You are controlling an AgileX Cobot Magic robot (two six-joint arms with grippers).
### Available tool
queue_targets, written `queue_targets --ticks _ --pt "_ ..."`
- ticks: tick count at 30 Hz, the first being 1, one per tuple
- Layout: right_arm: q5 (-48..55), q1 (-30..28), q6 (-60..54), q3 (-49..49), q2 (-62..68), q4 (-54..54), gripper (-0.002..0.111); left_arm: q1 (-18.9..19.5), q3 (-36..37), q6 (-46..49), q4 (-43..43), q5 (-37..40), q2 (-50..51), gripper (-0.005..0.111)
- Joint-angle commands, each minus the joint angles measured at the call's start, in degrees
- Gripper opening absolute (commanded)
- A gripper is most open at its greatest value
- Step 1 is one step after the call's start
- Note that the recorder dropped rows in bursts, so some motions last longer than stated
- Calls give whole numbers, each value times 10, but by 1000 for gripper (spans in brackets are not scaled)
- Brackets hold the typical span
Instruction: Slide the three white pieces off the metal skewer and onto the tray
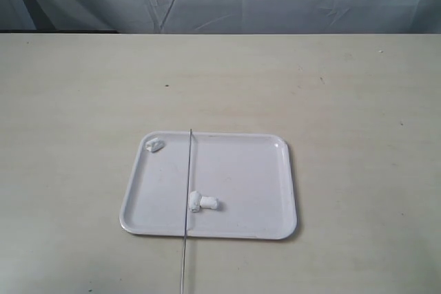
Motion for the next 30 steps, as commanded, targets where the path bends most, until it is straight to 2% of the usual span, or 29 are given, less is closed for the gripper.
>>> queue_targets --ticks 1,7,30 --pt "-4 2 -11 3 -3 -12 -1 -2 2 -4 -6 2 -3 0" --pt "-17 2 -12 6 -3 -8 -1 -27 2 -1 -6 1 -3 0" --pt "-17 2 -26 6 -3 15 -1 -27 2 -2 -8 5 -3 0"
